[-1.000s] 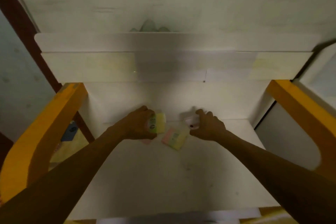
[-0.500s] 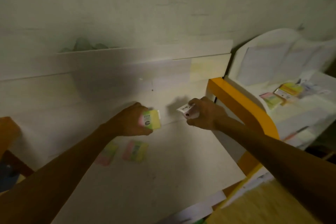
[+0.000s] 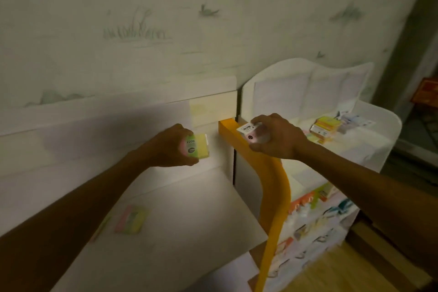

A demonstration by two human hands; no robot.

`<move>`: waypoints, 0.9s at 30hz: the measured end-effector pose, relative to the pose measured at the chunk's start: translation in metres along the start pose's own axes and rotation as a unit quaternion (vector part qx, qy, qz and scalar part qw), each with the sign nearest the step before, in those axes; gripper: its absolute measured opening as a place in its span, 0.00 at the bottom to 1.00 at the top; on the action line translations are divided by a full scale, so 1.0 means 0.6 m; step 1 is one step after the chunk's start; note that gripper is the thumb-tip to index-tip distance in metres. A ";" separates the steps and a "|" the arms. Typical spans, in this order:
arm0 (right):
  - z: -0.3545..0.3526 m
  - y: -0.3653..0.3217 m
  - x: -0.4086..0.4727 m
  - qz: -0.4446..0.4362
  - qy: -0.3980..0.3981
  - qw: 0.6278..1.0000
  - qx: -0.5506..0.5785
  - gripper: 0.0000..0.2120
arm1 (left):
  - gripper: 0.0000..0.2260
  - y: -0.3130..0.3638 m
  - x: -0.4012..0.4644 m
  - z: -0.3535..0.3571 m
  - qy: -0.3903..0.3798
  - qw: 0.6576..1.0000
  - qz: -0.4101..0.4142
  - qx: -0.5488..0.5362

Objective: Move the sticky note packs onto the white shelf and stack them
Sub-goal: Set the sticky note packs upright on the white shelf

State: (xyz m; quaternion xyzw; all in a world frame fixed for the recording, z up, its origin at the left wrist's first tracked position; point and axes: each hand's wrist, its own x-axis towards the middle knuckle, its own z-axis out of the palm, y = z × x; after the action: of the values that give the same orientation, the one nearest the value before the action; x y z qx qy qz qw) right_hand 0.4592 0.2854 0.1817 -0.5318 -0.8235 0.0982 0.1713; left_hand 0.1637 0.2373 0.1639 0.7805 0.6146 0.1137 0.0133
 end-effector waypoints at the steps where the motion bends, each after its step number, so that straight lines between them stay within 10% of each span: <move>1: -0.015 0.023 -0.008 0.004 0.000 1.000 -0.002 0.35 | 0.30 0.023 0.009 -0.002 0.003 1.000 -0.001 0.002; 27: -0.199 0.590 -0.077 0.117 -0.020 0.993 0.014 0.38 | 0.35 0.489 0.359 0.155 0.002 1.000 0.024 -0.013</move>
State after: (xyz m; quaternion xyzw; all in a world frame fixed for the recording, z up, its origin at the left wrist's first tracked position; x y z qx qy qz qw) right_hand 0.8208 0.3881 0.1616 -0.6201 -0.7574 0.1398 0.1494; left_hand 0.5097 0.3842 0.1554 0.7947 0.5940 0.1232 0.0198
